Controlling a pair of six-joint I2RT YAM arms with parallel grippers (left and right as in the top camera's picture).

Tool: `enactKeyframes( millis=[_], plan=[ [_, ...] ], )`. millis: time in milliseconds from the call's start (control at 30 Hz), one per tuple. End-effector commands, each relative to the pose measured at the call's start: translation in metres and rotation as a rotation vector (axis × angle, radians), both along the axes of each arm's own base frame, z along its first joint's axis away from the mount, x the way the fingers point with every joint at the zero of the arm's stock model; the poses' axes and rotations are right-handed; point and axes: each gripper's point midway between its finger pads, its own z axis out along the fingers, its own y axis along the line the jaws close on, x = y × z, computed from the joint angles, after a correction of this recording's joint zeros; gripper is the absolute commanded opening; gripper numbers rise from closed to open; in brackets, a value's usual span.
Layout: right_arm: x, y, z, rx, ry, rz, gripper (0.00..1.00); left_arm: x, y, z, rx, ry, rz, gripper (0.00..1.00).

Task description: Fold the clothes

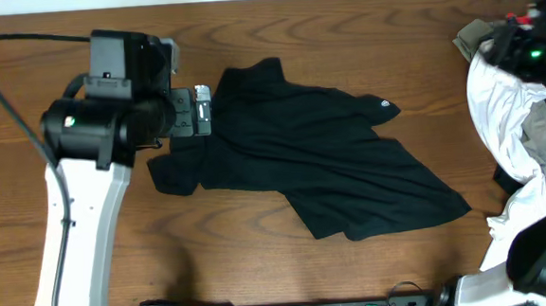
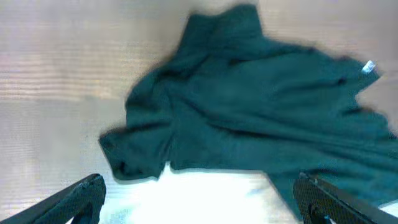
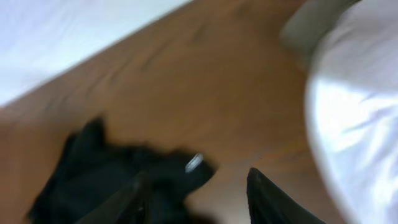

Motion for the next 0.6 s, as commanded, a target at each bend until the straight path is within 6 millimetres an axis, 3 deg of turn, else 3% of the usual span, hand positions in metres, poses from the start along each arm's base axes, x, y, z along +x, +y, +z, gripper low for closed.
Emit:
enactKeyframes(
  millis=[0, 67, 167, 233, 400, 467, 567],
  plan=[
    [-0.014, 0.036, -0.009, -0.004, 0.058, 0.118, 0.49, -0.006, 0.009, -0.04, 0.073, 0.182, 0.006, 0.98],
    [-0.024, 0.053, -0.015, 0.01, 0.115, 0.154, 0.5, -0.018, 0.018, -0.063, 0.116, 0.315, 0.02, 1.0],
    [-0.038, 0.07, -0.023, 0.004, 0.187, 0.189, 0.49, -0.03, 0.04, -0.095, 0.181, 0.469, 0.068, 0.91],
    [-0.044, 0.082, -0.026, 0.008, 0.212, 0.217, 0.48, -0.031, 0.055, -0.114, 0.176, 0.519, 0.156, 0.9],
    [-0.057, 0.107, -0.03, 0.01, 0.263, 0.281, 0.47, -0.008, 0.097, -0.158, 0.086, 0.475, 0.321, 0.9],
    [-0.062, 0.113, -0.033, -0.014, 0.286, 0.296, 0.47, 0.006, 0.099, -0.169, -0.005, 0.426, 0.299, 0.88],
    [-0.068, 0.115, -0.039, -0.075, 0.321, 0.302, 0.47, 0.023, 0.087, -0.177, -0.133, 0.363, 0.202, 0.77]
  ],
)
